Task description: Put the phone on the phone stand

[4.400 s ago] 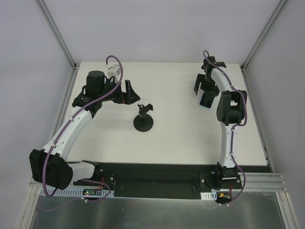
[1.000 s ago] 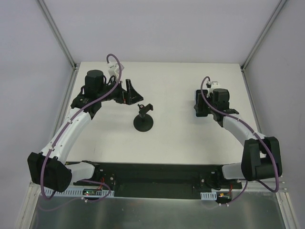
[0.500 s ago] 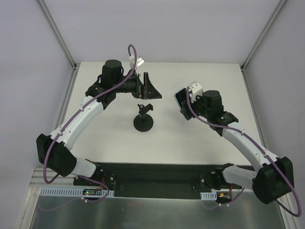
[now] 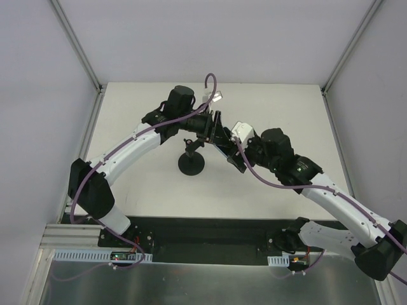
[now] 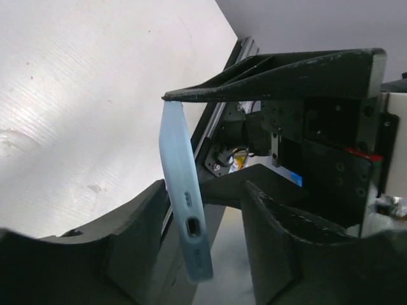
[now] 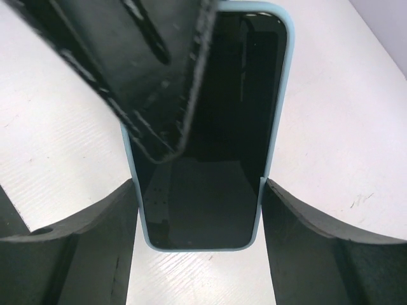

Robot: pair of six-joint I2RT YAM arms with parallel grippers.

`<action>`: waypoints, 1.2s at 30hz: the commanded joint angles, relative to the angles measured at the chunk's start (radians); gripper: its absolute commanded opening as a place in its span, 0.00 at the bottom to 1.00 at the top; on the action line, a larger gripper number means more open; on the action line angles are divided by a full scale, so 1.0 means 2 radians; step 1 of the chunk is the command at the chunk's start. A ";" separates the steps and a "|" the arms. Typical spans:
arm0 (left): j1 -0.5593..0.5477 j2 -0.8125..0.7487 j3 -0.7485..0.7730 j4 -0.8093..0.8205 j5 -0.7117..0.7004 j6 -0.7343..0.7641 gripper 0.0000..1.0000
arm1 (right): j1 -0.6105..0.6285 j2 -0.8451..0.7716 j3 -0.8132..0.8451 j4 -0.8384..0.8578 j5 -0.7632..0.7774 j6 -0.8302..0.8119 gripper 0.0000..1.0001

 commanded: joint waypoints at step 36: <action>-0.006 -0.315 -0.221 0.308 -0.134 0.015 0.00 | -0.066 -0.018 -0.223 0.739 -0.180 0.621 0.96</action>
